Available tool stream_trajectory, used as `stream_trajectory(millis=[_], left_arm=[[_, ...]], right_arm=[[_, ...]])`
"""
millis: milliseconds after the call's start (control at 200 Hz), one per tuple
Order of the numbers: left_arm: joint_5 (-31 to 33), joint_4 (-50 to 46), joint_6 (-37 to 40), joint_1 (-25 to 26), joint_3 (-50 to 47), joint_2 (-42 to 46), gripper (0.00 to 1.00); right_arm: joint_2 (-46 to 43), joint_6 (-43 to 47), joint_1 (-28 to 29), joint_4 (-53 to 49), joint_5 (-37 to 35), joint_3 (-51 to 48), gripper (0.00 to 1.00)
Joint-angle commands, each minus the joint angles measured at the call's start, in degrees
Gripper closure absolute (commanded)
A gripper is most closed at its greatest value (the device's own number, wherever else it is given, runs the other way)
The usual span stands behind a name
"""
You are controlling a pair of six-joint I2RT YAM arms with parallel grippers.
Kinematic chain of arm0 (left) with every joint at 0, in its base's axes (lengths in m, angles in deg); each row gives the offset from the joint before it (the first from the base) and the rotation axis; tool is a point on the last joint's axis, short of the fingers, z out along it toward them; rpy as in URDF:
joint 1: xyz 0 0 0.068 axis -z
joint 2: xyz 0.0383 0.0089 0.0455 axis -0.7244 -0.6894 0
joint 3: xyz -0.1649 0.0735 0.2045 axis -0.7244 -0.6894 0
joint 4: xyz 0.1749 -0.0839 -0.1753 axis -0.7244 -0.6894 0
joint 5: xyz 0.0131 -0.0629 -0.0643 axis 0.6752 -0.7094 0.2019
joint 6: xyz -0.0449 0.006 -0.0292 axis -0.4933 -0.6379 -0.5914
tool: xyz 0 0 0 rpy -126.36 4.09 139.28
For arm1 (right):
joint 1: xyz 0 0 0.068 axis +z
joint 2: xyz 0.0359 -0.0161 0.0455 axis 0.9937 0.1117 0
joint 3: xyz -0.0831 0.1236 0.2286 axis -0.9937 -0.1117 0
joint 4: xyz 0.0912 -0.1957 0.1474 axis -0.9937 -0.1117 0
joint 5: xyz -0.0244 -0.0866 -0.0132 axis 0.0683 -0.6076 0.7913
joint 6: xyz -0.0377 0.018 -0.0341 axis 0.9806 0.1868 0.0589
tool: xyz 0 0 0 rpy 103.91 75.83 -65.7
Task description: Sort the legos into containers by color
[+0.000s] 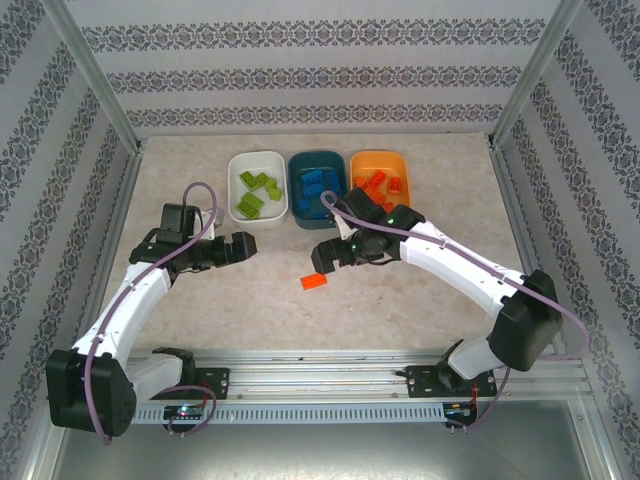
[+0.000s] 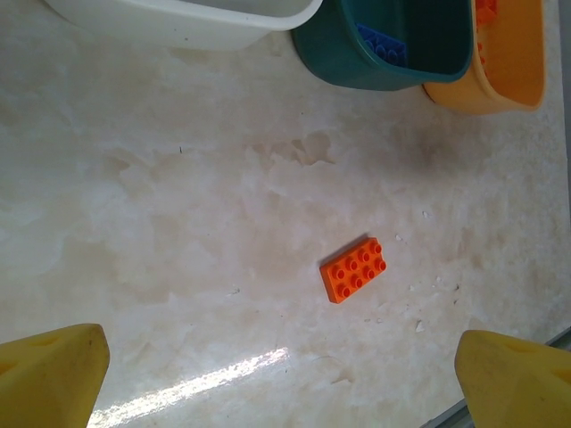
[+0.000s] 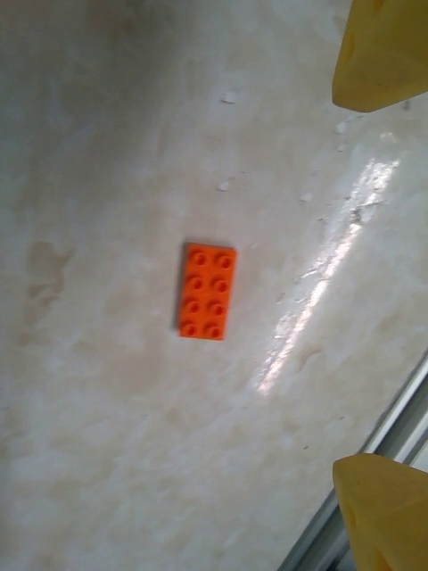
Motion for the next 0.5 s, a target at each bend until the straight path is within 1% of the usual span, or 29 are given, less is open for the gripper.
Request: stream_trajectory(millis=[0,95,185,315,495], left_arm=[[-1.5,1.8,-0.8,-0.6,-0.6,-0.4,0.00],[-1.5,1.8,-0.8,-0.5,-0.8,-0.5,0.00],[-1.2,1.6,-0.8,-0.5,-0.7,-0.5,0.00],[-0.8,1.1,-0.5,-0.5,-0.6,-0.1,0.00],[0.6,0.1,-0.2,-0.5,-0.2,0.6,0.00]], right_arm=[[0.5,-0.3,2.0,-4.4,-2.7,-1.3,0.02],[3.5,-1.7,3.6,-3.0,-1.6,-2.3,0.02],[8.2,-3.1,4.5,-2.6,-0.7,-1.5,0.02],[14.0,-4.9,5.8,-0.6,-3.7,-0.2,0.02],[19.6,-8.9,7.0,1.9,-6.5,1.9,0.03]])
